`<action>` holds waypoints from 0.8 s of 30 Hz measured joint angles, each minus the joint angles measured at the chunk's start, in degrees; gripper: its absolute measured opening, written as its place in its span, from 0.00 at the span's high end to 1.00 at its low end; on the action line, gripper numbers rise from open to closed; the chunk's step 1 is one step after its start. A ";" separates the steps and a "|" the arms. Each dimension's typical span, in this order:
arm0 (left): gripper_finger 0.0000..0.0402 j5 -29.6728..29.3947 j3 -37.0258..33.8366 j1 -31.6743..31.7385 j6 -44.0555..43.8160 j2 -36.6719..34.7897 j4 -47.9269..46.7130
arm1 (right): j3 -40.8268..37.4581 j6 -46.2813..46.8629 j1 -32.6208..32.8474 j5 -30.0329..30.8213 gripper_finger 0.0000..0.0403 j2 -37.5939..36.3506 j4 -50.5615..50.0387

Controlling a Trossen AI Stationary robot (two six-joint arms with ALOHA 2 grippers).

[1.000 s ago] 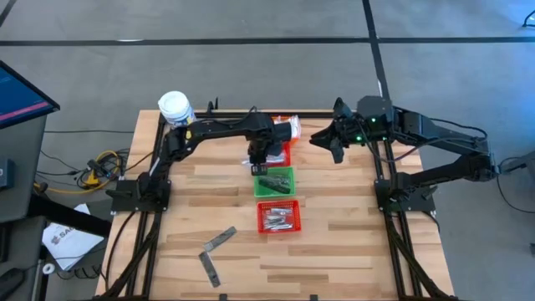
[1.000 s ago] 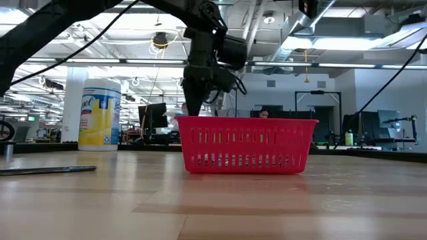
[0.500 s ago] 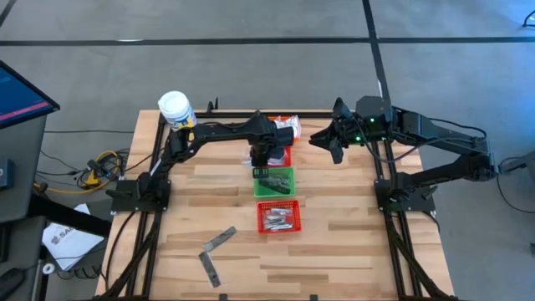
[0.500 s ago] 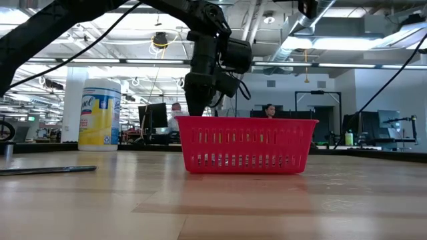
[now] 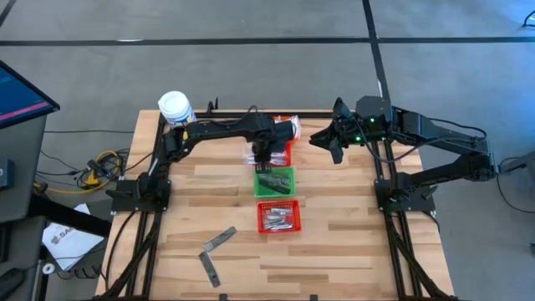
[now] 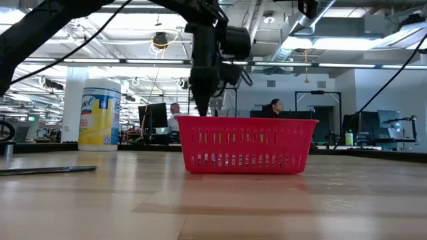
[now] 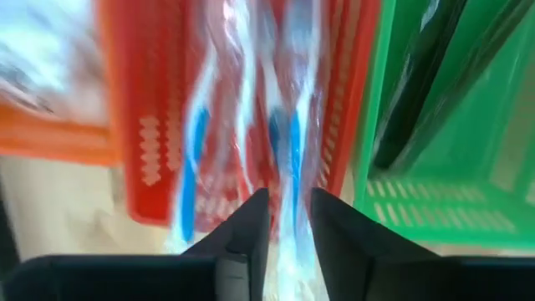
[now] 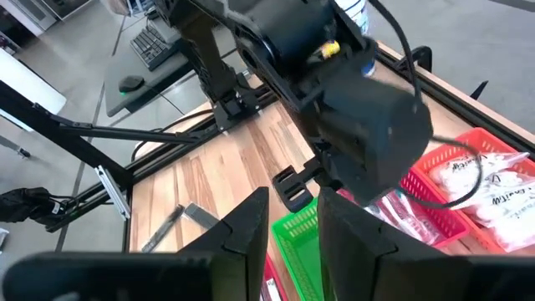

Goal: Pick & Place Travel size toiletries
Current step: Put the black comb into the green basket

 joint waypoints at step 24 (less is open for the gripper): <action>0.75 -0.86 0.02 1.79 -11.62 -16.47 13.62 | 0.05 0.02 0.00 -0.04 0.76 0.52 2.00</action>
